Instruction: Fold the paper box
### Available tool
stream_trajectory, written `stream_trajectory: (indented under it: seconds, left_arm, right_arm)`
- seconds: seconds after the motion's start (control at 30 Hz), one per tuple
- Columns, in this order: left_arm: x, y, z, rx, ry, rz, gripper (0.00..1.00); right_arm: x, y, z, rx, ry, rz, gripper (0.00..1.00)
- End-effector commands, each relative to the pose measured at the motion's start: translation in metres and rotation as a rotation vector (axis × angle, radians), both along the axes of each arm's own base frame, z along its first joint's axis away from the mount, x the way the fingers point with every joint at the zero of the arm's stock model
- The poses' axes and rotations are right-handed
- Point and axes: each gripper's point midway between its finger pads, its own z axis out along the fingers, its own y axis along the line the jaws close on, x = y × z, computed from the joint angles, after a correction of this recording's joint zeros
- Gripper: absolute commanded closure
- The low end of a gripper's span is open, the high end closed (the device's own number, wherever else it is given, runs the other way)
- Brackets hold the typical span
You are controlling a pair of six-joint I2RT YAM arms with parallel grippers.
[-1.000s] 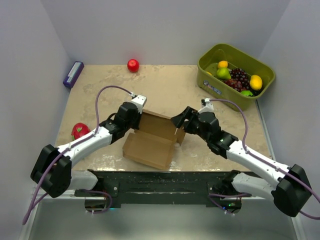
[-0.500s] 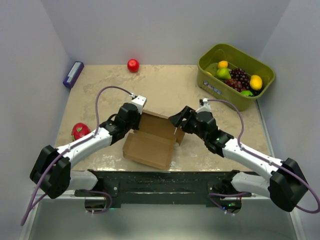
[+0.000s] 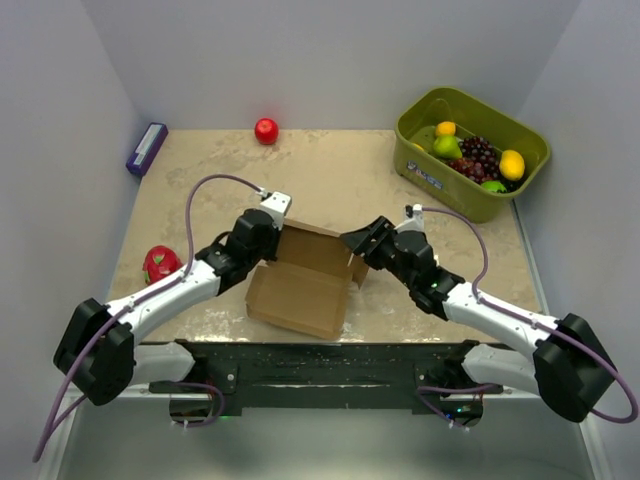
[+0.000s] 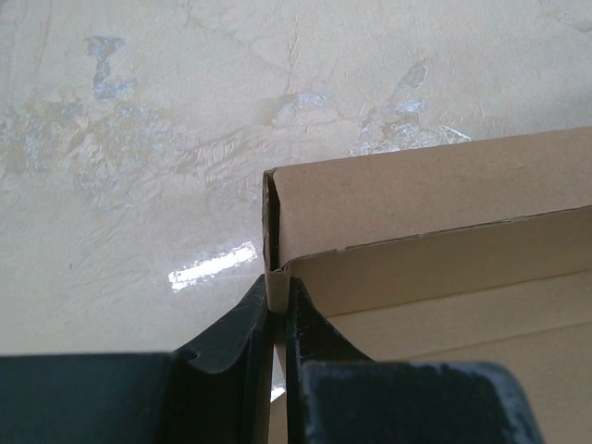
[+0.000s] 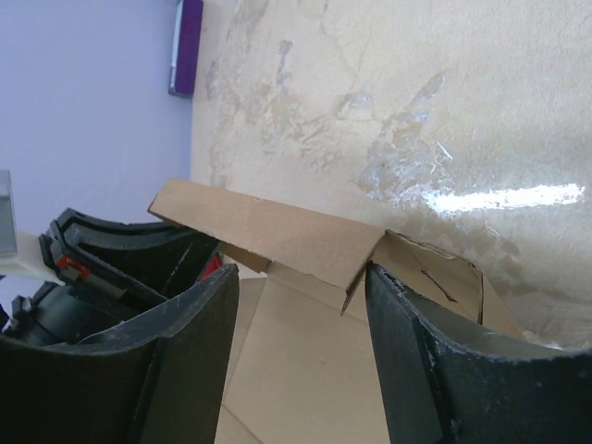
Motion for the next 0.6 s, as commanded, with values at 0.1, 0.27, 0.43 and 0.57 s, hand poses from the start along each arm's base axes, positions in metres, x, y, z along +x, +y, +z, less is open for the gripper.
stream_trajectory:
  seconds: [0.1,0.27,0.43,0.57]
  left_arm:
    - [0.003,-0.005,0.035,-0.078,-0.13,0.0,1.0]
    - [-0.002,-0.003,0.041,-0.086,-0.16,0.009,1.0]
    - [0.0,-0.001,0.055,-0.113,-0.22,0.032,1.0]
    - [0.001,0.003,0.057,-0.102,-0.231,0.052,1.0]
  right_arm:
    - [0.018,0.003,0.032,0.175,-0.056,-0.087,0.44]
    - [0.03,0.001,0.044,0.218,-0.075,-0.14,0.47]
    - [0.042,0.003,0.054,0.254,-0.093,-0.168,0.56]
    - [0.05,0.002,0.057,0.295,-0.091,-0.208,0.62]
